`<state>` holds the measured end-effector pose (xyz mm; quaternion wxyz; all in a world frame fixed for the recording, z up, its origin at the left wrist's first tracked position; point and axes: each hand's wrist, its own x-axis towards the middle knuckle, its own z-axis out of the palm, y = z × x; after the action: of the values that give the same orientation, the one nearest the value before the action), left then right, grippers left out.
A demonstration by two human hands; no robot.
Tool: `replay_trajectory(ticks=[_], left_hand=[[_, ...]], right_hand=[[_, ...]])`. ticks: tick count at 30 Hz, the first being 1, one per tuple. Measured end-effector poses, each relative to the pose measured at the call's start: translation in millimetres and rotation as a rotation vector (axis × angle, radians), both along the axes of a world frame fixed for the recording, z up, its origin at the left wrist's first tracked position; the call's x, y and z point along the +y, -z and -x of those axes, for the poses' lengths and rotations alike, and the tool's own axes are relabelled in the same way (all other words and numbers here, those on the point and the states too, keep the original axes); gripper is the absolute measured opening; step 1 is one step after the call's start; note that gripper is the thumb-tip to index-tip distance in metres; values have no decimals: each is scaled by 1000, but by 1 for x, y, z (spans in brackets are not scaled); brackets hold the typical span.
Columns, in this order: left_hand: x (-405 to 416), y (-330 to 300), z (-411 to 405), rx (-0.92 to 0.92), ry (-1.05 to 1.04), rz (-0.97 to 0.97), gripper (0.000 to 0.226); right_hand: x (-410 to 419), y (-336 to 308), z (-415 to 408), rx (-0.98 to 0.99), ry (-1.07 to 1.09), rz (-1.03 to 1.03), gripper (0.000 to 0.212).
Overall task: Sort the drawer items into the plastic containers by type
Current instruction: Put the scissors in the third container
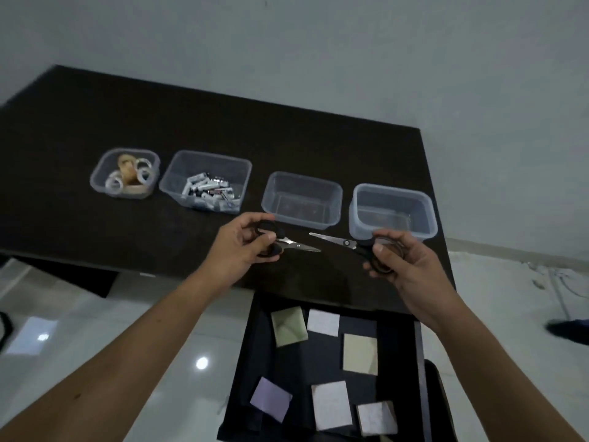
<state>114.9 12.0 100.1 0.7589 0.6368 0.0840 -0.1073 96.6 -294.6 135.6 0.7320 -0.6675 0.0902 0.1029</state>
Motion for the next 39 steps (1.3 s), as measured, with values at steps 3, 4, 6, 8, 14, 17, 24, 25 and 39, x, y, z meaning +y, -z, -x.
replay_trajectory(ticks=[3, 4, 6, 8, 14, 17, 24, 25, 39], left_hand=[[-11, -14, -39, -42, -15, -25, 32], [-16, -16, -51, -42, -23, -30, 31], [-25, -13, -74, -44, -40, -49, 27], [-34, -6, -93, -53, -21, -124, 27], [-29, 7, -126, -90, 21, -349, 33], [-14, 8, -128, -123, -3, -358, 33], [12, -5, -106, -135, -65, -168, 29], [15, -6, -101, -130, -55, -154, 29], [9, 10, -19, -2, 58, -82, 32]], right_hand=[[-7, -14, -31, -15, 35, -21, 27], [-9, -15, -40, -21, 34, -16, 27], [-13, -13, -57, -33, 35, -32, 26], [-13, -8, -76, -20, 51, -47, 25], [8, 5, -121, 21, 37, -21, 26], [27, 10, -134, 34, 36, -13, 25], [69, 30, -157, -18, -7, 190, 20], [73, 34, -158, -24, -32, 217, 22], [57, 27, -100, -153, 11, 240, 25]])
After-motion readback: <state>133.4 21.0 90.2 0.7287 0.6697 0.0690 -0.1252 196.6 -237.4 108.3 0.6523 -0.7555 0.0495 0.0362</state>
